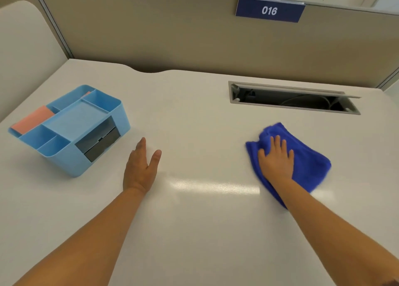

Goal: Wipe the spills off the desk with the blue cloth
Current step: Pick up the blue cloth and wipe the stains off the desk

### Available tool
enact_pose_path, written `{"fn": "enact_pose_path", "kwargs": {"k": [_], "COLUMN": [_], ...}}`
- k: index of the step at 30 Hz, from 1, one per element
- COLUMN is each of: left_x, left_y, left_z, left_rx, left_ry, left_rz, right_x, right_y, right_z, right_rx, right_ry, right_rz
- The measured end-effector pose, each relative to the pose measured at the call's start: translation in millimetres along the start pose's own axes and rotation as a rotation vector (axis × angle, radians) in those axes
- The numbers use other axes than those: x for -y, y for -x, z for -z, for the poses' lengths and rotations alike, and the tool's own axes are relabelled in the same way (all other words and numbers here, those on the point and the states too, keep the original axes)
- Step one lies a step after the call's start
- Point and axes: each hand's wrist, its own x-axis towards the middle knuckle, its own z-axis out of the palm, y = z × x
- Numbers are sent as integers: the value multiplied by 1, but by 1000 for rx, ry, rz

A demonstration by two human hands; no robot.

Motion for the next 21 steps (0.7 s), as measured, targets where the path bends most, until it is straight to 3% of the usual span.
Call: {"fn": "enact_pose_path", "kwargs": {"k": [3,8,13,17,21], "left_x": [-1,-3,-3,-4,-2], "left_y": [-1,1,0,2,0], "left_z": [-1,-2,0,-1,-1], "left_rx": [7,18,12,25,28], "left_ry": [-25,-48,-43,-93,-93], "left_rz": [-1,5,4,0,9], "right_x": [3,71,143,139,75], "right_y": [47,128,105,39,-2], "right_z": [-13,-46,-60,-45,-23], "right_rx": [-20,29,154,136,54], "right_ry": [25,-24,-28,-10,15], "right_rz": [35,350,549,457,221]}}
